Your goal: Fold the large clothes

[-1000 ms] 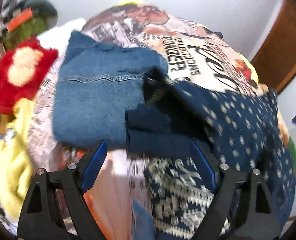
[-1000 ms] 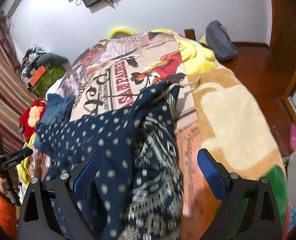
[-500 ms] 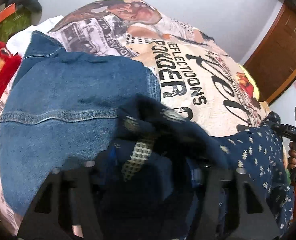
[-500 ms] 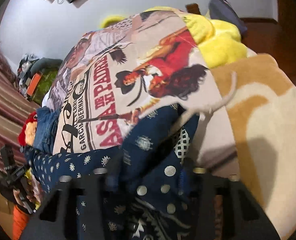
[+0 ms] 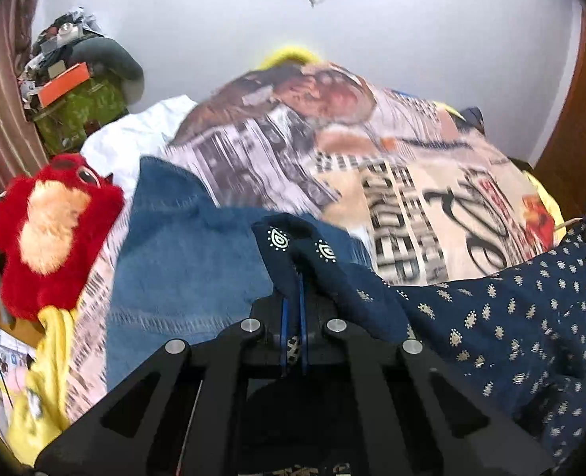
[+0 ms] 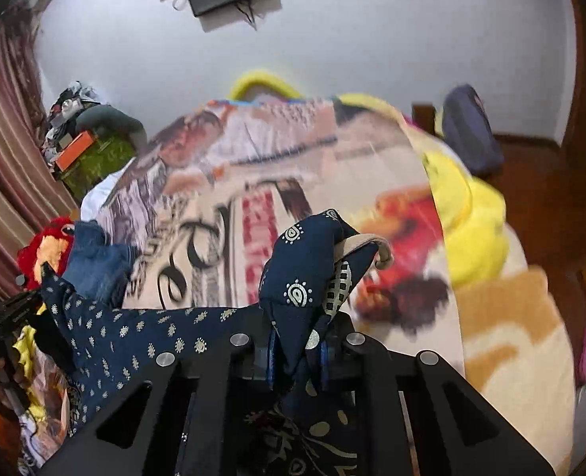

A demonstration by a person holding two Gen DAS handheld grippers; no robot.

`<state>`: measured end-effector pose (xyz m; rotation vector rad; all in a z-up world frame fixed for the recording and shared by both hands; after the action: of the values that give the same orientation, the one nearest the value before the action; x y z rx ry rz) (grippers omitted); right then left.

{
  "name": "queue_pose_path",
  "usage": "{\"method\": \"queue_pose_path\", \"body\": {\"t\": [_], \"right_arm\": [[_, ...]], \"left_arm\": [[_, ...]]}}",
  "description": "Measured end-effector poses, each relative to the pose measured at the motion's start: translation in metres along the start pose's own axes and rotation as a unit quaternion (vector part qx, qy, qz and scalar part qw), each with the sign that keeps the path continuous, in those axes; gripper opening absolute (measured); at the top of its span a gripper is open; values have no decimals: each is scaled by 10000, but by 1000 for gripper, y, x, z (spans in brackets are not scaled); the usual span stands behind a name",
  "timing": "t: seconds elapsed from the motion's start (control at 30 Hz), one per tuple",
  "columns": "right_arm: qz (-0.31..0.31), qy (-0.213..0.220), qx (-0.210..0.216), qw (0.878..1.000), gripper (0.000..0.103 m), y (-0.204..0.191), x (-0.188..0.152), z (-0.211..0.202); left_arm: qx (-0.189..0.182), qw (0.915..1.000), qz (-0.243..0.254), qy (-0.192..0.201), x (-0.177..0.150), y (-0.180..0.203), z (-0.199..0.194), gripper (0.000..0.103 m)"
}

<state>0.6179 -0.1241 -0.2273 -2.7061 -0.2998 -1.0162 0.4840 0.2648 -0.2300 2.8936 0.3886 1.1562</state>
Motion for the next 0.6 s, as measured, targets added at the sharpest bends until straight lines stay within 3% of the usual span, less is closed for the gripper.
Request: {"method": "queue_pose_path", "body": {"t": [0.1,0.2,0.33,0.43,0.5,0.57,0.6], "right_arm": [[-287,104,-217,9993,13,-11,13,16],[-351,-68,-445,9984,13,-11,13,45],[-345,-321,-573,9972,13,2,-2,85],[-507,-278,-664,9961,14,6,-9,96],[-609,-283,-907,9936,28,9,-12,97],[-710,-110,-1764,9817,88,21,-9,93],[-742,-29,-1932,9783,94,26,-7,90]], "left_arm": [[176,9998,23,-71,9,-7,18,4],[370,9986,-62,-371,5,-18,49,5],[389,9972,-209,-607,-9,-28,78,8],[491,9965,-115,-661,-17,-28,88,11],[515,9966,-77,-641,-18,-29,89,14],[531,9962,-102,-683,-18,-33,89,21],[552,9960,-123,-698,-18,-36,88,24]]}}
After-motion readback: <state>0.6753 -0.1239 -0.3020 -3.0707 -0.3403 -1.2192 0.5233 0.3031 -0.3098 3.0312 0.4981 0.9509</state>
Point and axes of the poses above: each gripper's, at about its wrist camera, not at the fingertips, and z roughly the way its jaws point, y to its right, x to its top, the point moved 5 cm from there along z, roughly the way its jaws point, and after that the axes turned 5 degrees about -x, right-handed, at the moved point
